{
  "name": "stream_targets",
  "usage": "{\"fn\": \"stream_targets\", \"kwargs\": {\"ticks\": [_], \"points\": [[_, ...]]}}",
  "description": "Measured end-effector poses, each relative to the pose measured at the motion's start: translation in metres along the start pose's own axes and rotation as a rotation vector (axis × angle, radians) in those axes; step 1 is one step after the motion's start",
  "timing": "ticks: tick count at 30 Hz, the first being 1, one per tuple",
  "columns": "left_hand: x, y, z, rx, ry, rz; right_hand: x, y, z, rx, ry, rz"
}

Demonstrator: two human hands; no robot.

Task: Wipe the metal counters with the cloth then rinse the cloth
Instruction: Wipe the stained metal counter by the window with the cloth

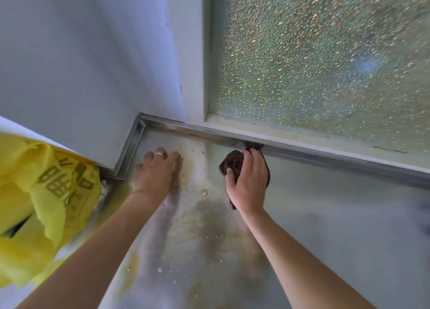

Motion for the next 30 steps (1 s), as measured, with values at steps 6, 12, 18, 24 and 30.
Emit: {"fn": "stream_targets", "kwargs": {"ticks": [6,12,18,24,30], "points": [[-0.005,0.004,-0.001,-0.072,0.036,-0.012,0.053,0.008,-0.027,0.083,-0.025,0.126],[0.000,0.005,-0.004,-0.087,0.103,-0.006,0.099,0.010,-0.053,0.233,-0.106,0.303],[0.009,0.012,-0.004,-0.130,0.218,-0.005,0.105,0.025,-0.037,0.286,-0.149,0.369],[-0.002,0.024,0.001,-0.072,0.137,-0.008,0.025,0.033,0.026,-0.034,-0.128,0.164],[-0.014,0.021,-0.008,0.036,0.044,0.065,-0.033,0.005,0.017,-0.008,0.025,0.004]]}}
Point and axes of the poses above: each hand's wrist, its own y-axis away from the middle knuckle, its own z-axis out of the back of the hand, x = y × z, the point moved 7 cm from there along -y, towards the middle knuckle, and after that the axes turned 14 degrees about -z, right-handed, at the moved point
